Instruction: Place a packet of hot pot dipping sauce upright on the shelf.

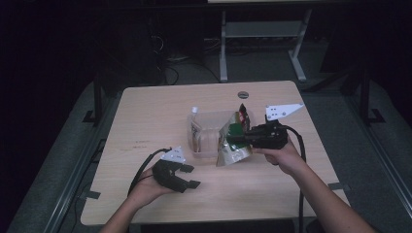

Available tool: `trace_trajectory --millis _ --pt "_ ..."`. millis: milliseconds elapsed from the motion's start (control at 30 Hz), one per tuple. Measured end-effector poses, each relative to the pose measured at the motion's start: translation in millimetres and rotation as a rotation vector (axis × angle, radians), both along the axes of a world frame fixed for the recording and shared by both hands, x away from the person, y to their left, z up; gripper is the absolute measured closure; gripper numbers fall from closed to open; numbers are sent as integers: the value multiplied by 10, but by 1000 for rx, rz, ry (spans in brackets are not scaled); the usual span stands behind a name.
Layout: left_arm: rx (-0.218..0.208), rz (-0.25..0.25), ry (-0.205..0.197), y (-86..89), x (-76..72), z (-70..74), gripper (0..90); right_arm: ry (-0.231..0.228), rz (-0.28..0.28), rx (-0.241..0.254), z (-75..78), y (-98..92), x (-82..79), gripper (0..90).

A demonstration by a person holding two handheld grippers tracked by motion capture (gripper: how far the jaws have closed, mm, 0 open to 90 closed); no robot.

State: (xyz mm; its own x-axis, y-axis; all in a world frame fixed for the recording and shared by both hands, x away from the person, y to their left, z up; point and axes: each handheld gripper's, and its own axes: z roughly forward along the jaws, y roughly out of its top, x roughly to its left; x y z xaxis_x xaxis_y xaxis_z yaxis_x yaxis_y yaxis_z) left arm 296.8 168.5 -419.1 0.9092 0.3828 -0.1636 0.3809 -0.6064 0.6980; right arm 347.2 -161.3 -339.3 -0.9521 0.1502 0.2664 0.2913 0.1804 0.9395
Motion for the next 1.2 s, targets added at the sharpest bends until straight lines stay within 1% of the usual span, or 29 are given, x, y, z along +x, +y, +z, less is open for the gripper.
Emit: trace_trajectory --millis 33,67,167,267,400,433,567,667,833,900,967,1000,1100,1200 --pt "7 -2 -2 10 4 -7 335 -3 0 0 12 -2 15 900" --pt "2 2 1 11 1 -17 323 -3 -7 1 27 -2 31 900" --pt "19 -3 -6 18 5 -31 290 -12 -17 5 59 -5 99 900" --pt "32 -12 -8 19 5 -35 277 -13 -29 -8 85 -2 169 900" --pt "20 -14 -13 16 2 -60 274 -13 -44 -14 98 0 263 900" --pt "16 -10 -2 15 -4 -69 272 -12 -45 -18 100 1 279 900" --pt "26 -16 0 14 -3 -90 267 -13 -61 -34 96 10 370 900" --pt "26 -19 -1 15 -6 -87 263 -5 -73 -34 70 11 436 900" --pt "24 -15 7 16 -8 -99 259 12 -93 -55 -7 16 515 900" --pt "29 -17 6 15 -8 -99 259 16 -99 -62 -36 30 544 900" --pt "31 -20 6 13 -7 -102 259 21 -102 -73 -61 44 566 900" --pt "22 -15 9 6 -12 -107 258 23 -104 -77 -74 53 574 900" --pt "26 -20 11 -1 -10 -113 258 30 -110 -86 -108 81 591 900" --pt "25 -24 7 -9 -10 -127 256 28 -111 -95 -128 108 603 900"
